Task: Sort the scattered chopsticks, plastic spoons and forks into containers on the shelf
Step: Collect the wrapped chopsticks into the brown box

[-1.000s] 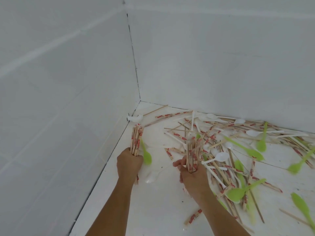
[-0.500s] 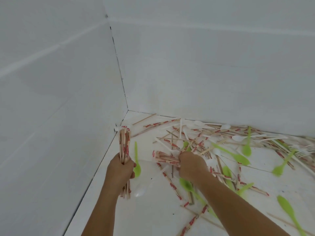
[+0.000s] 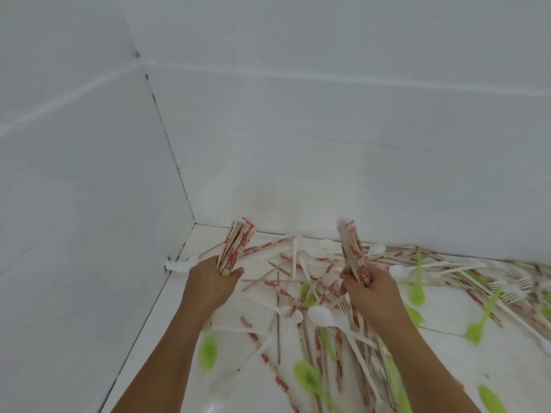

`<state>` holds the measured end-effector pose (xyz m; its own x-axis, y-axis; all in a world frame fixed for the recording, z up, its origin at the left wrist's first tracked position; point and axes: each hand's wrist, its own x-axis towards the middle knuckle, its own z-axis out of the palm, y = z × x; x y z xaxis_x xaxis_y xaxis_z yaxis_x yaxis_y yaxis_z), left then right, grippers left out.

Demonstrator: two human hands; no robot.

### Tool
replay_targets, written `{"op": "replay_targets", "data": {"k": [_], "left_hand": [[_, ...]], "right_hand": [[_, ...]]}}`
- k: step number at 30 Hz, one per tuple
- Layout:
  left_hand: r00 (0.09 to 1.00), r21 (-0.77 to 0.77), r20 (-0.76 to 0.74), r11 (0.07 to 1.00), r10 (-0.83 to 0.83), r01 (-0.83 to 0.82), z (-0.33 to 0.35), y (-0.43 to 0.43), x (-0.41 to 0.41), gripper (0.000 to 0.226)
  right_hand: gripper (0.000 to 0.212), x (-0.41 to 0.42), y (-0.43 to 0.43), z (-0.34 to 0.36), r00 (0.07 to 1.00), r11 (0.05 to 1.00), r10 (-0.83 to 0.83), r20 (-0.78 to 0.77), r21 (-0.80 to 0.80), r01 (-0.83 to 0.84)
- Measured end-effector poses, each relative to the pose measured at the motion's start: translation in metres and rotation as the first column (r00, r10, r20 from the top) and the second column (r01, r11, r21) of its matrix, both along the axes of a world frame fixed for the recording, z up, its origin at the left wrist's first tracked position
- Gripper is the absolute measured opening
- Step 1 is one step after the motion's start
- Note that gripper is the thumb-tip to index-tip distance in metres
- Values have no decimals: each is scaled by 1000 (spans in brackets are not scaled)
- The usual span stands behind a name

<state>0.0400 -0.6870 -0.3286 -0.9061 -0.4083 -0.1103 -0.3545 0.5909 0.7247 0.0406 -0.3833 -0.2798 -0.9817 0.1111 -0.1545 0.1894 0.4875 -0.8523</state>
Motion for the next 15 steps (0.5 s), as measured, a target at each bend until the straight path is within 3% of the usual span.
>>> {"op": "replay_targets", "data": {"k": [3, 7, 9, 11, 13, 15], "left_hand": [[996, -106, -32, 992, -78, 75, -10, 12, -49, 16], [986, -170, -6, 972, -166, 163, -33, 24, -100, 11], [967, -220, 8, 943, -255, 250, -46, 29, -118, 13], [947, -287, 29, 905, -319, 314, -55, 37, -129, 16], [933, -421, 34, 841, -359, 340, -64, 45, -134, 18], [929, -498, 52, 797, -367, 342, -72, 49, -137, 23]], "right_hand": [[20, -45, 30, 13, 1000, 1000, -12, -2, 5, 12], [11, -105, 52, -3, 992, 970, 117, 52, 209, -125], [8, -130, 51, -20, 971, 881, 218, 94, 410, -238], [19, -146, 45, -41, 930, 739, 319, 183, 567, -365], [21, -153, 40, -60, 889, 600, 361, 282, 659, -453], [18, -156, 37, -71, 867, 532, 385, 316, 692, -488]]}}
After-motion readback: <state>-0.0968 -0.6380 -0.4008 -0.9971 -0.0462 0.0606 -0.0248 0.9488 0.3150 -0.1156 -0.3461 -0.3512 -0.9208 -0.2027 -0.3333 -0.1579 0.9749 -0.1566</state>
